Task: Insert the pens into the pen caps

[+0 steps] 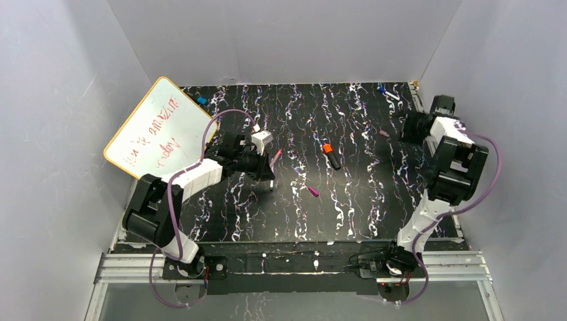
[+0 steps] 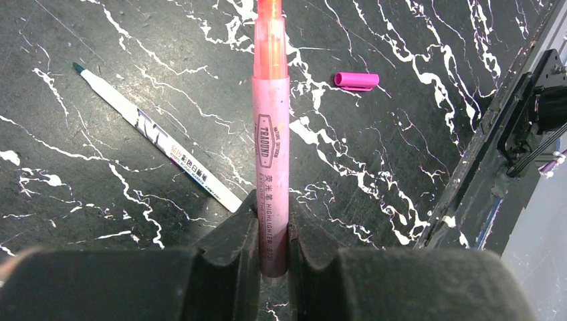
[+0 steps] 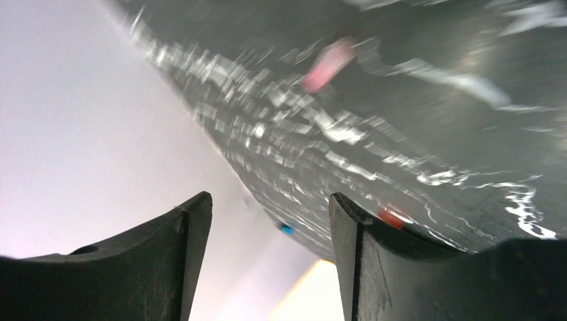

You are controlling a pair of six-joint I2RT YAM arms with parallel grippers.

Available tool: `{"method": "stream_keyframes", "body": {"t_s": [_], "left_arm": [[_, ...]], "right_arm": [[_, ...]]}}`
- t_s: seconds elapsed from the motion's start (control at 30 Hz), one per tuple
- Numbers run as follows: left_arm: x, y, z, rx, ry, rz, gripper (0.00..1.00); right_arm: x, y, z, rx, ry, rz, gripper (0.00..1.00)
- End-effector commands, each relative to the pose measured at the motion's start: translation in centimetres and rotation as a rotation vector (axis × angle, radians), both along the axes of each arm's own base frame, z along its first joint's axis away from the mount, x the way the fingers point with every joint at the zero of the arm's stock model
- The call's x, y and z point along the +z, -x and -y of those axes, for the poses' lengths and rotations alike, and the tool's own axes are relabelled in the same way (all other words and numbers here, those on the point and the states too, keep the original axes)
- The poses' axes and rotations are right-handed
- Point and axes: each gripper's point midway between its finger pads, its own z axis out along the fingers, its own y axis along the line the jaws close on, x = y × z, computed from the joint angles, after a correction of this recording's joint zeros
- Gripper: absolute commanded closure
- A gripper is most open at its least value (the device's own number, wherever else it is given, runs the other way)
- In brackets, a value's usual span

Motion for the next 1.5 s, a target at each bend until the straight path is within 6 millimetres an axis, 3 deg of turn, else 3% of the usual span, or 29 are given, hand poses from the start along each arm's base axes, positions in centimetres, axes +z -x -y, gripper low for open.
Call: {"method": "stream_keyframes", "body": {"t_s": [0.0, 0.1, 0.17, 0.33, 0.37, 0.47, 0.57, 0.67, 0.77, 0.9, 1.0, 1.23, 1.47], "left_arm": [[1.5, -0.3, 0.9, -0.035, 0.036, 0.019, 1.0], [1.6, -0.2, 0.9, -0.035, 0.038, 0.02, 1.0], [1.7, -0.1, 0.8, -0.034, 0.038, 0.026, 1.0], [1.7, 0.1, 0.8, -0.033, 0.04, 0.027, 1.0], [1.6, 0.1, 0.8, -0.035, 0.042, 0.025, 1.0], [1.3, 0.1, 0.9, -0.036, 0.039, 0.019, 1.0], [1.0, 0.2, 0.8, -0.036, 0.037, 0.012, 1.0], [0.7, 0.4, 0.9, -0.04, 0.039, 0.003, 1.0], [0.5, 0.4, 0.9, -0.041, 0.039, -0.005, 1.0], [0.1, 0.2, 1.0, -0.042, 0.035, -0.015, 1.0], [0.0, 0.3, 1.0, -0.043, 0.035, -0.019, 1.0], [-0.1, 0.3, 0.8, -0.038, 0.025, -0.017, 1.0], [-0.2, 0.3, 0.8, -0.038, 0.021, -0.02, 1.0]], "right_arm": [[15.7, -3.5, -2.2, 0.416, 0.484, 0.615, 0.26], [19.3, -4.2, -4.8, 0.625, 0.624, 0.867, 0.28], [20.0, -5.0, -5.8, 0.791, 0.746, 0.913, 0.3], [16.6, -7.4, -7.1, 1.278, 1.114, 0.801, 0.31], [15.4, -7.9, -6.2, 1.381, 1.269, 0.714, 0.31], [13.2, -8.6, -5.2, 1.495, 1.485, 0.595, 0.35], [11.5, -8.5, -5.6, 1.588, 1.627, 0.651, 0.35], [11.0, -8.2, -5.1, 1.621, 1.683, 0.647, 0.35], [9.3, -7.7, -4.1, 1.636, 1.65, 0.573, 0.35], [7.5, -7.5, -2.1, 1.47, 1.583, 0.423, 0.36], [6.0, -7.5, -2.2, 1.356, 1.509, 0.398, 0.34], [2.9, -8.4, -1.9, 1.253, 1.426, 0.331, 0.34], [0.5, -8.5, 0.7, 1.148, 1.426, 0.139, 0.33]]}}
